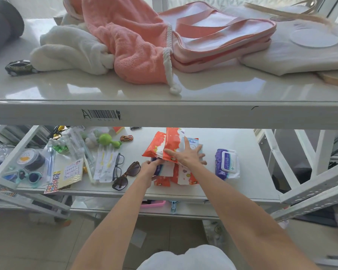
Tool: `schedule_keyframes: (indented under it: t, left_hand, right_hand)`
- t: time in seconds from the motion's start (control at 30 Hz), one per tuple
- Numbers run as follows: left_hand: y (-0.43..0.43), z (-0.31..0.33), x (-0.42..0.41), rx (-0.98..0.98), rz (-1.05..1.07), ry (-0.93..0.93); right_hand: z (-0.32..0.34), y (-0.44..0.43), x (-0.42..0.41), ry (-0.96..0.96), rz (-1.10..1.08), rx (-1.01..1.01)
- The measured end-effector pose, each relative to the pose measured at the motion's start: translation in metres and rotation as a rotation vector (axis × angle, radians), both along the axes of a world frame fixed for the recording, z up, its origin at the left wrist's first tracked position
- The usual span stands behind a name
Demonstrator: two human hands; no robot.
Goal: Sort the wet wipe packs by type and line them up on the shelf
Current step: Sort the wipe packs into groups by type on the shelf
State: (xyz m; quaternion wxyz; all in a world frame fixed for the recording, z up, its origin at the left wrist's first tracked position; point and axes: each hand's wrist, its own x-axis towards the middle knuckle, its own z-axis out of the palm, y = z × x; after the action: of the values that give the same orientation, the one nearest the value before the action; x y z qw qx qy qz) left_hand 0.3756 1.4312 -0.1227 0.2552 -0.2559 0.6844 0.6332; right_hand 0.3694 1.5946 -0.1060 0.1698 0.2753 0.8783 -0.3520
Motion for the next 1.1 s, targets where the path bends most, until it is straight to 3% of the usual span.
schedule_keyframes:
  t: [0.1, 0.4, 0.53, 0.6, 0.67, 0.73, 0.87, 1.0, 1.1]
  left_hand:
    - [-0.012, 0.005, -0.006, -0.009, 0.015, 0.036]
    - [-0.114, 0.064, -0.005, -0.321, -0.197, -0.001]
    - [-0.13, 0.086, -0.011, -0.324, -0.116, 0.112]
    - [-0.107, 0.085, -0.016, -0.272, -0.067, 0.228]
    - [-0.071, 0.076, -0.017, -0.071, -0.016, 0.282]
    - [-0.034, 0.066, -0.016, 0.174, 0.008, 0.263]
    - [0.018, 0.05, -0.008, 0.399, -0.004, 0.26]
    - [0.054, 0.035, 0.007, 0.41, -0.056, 0.263]
    - [0.086, 0.024, 0.021, 0.347, -0.117, 0.278]
  right_hand:
    - [-0.003, 0.004, -0.001, -0.005, 0.02, 0.016]
    - [-0.025, -0.003, 0.009, 0.067, 0.103, 0.211]
    - [-0.022, -0.006, 0.012, 0.067, 0.133, 0.253]
    - [-0.024, -0.005, 0.013, 0.082, 0.145, 0.266]
    - [-0.027, -0.002, 0.014, 0.105, 0.15, 0.249]
    - [-0.027, 0.003, 0.016, 0.165, 0.137, 0.199]
    - [-0.022, 0.024, 0.019, 0.344, -0.039, 0.089]
    - [-0.012, 0.046, 0.031, 0.483, -0.284, 0.01]
    - [-0.002, 0.069, 0.046, 0.481, -0.332, -0.258]
